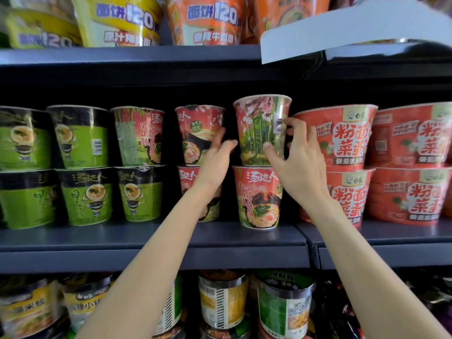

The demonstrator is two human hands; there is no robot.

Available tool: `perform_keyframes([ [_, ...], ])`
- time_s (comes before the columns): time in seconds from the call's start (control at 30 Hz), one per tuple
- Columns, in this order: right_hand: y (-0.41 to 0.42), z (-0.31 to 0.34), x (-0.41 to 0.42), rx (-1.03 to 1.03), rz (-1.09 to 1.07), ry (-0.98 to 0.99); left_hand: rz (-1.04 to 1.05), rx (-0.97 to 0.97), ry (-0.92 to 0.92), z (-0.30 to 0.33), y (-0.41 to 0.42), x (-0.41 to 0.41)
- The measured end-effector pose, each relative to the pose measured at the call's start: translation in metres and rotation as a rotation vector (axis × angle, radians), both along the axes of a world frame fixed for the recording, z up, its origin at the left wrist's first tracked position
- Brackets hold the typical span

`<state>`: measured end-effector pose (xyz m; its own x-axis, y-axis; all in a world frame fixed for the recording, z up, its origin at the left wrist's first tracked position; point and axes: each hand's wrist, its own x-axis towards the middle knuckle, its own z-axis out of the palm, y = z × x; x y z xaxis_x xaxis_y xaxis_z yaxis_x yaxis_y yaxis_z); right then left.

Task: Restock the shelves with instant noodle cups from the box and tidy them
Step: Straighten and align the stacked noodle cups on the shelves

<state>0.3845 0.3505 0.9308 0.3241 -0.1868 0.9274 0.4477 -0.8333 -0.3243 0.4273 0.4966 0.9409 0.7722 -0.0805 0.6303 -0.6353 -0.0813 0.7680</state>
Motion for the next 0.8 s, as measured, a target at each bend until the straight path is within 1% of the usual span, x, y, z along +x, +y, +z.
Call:
perform_keyframes([
  [0.03, 0.001, 0.001, -0.001, -0.001, 0.024, 0.003, -0.033, 0.007, 0.019, 0.003, -0.004, -0.001],
  [0.1, -0.001, 0.004, 0.001, 0.008, 0.061, 0.068, -0.086, -0.004, -0.019, 0.004, -0.007, -0.004],
  [0.2, -0.008, 0.012, 0.009, 0.07, 0.219, 0.311, -0.048, -0.06, -0.162, -0.003, -0.002, -0.011],
  [0.27, -0.01, 0.013, 0.014, 0.063, 0.251, 0.409, 0.0, -0.095, -0.222, -0.009, 0.002, -0.011],
  [0.3, -0.01, 0.011, 0.016, 0.049, 0.234, 0.407, 0.026, -0.097, -0.235, -0.011, 0.003, -0.01],
  [0.33, -0.008, 0.008, 0.016, 0.039, 0.203, 0.358, 0.046, -0.085, -0.232, -0.011, 0.003, -0.008],
  [0.43, -0.002, -0.003, 0.008, 0.009, 0.091, 0.058, -0.001, -0.027, -0.16, -0.006, -0.002, -0.004],
  [0.47, -0.001, -0.005, 0.007, 0.003, 0.086, 0.006, -0.03, -0.018, -0.151, -0.006, -0.003, -0.004],
  [0.5, -0.002, -0.005, 0.008, 0.003, 0.101, -0.006, -0.043, -0.01, -0.159, -0.006, -0.004, -0.004],
  [0.53, -0.004, -0.003, 0.01, 0.009, 0.134, 0.024, -0.042, -0.005, -0.179, -0.008, -0.004, -0.004],
  [0.67, -0.016, 0.009, 0.011, 0.153, 0.413, 0.289, 0.04, -0.028, -0.275, -0.015, 0.002, -0.004],
  [0.7, -0.017, 0.009, 0.011, 0.149, 0.408, 0.289, 0.053, -0.035, -0.283, -0.014, 0.002, -0.005],
  [0.73, -0.016, 0.007, 0.01, 0.12, 0.344, 0.243, 0.062, -0.033, -0.277, -0.013, 0.001, -0.005],
  [0.8, -0.009, 0.001, 0.006, 0.055, 0.191, 0.098, 0.061, 0.001, -0.217, -0.008, -0.005, -0.007],
])
